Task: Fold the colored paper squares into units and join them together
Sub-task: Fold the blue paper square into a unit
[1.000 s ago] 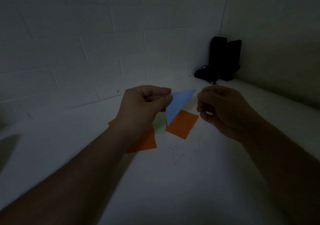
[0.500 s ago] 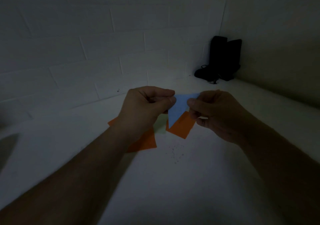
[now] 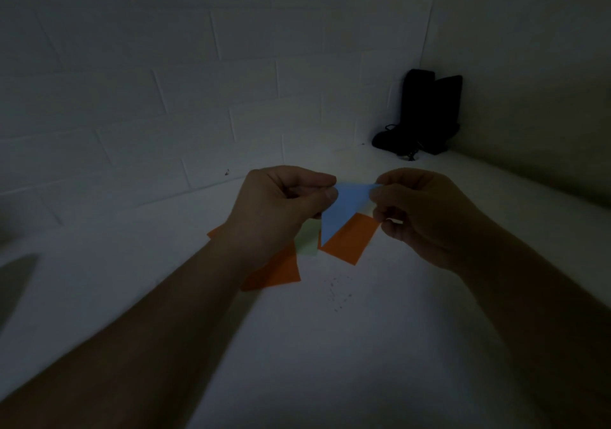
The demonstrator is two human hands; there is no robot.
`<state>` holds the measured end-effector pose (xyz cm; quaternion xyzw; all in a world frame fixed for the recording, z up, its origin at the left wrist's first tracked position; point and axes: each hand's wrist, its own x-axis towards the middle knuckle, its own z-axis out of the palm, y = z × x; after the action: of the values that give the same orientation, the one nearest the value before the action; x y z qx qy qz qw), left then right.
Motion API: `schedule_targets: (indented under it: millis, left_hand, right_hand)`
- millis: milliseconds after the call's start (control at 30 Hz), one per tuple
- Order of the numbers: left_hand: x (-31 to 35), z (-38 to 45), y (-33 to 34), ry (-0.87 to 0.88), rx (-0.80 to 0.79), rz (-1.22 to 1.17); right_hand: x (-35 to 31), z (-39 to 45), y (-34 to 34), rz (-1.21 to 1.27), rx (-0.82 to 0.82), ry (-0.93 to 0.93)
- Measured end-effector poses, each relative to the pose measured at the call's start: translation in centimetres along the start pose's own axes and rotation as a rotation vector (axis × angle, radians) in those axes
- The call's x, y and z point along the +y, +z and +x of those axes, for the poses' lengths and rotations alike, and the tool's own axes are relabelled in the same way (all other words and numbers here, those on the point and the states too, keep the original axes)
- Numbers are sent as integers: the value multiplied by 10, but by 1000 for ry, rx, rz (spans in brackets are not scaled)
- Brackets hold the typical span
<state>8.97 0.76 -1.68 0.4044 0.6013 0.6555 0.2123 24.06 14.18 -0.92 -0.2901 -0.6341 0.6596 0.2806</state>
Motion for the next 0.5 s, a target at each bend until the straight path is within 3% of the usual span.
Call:
schedule_targets:
  millis: [367, 500]
  left_hand:
    - [-3, 3, -3, 15, -29, 6]
    - [-5, 3, -4, 39, -72, 58]
  right_hand:
    - [1, 3, -5, 41, -14, 2]
    - [0, 3, -9, -99, -16, 19]
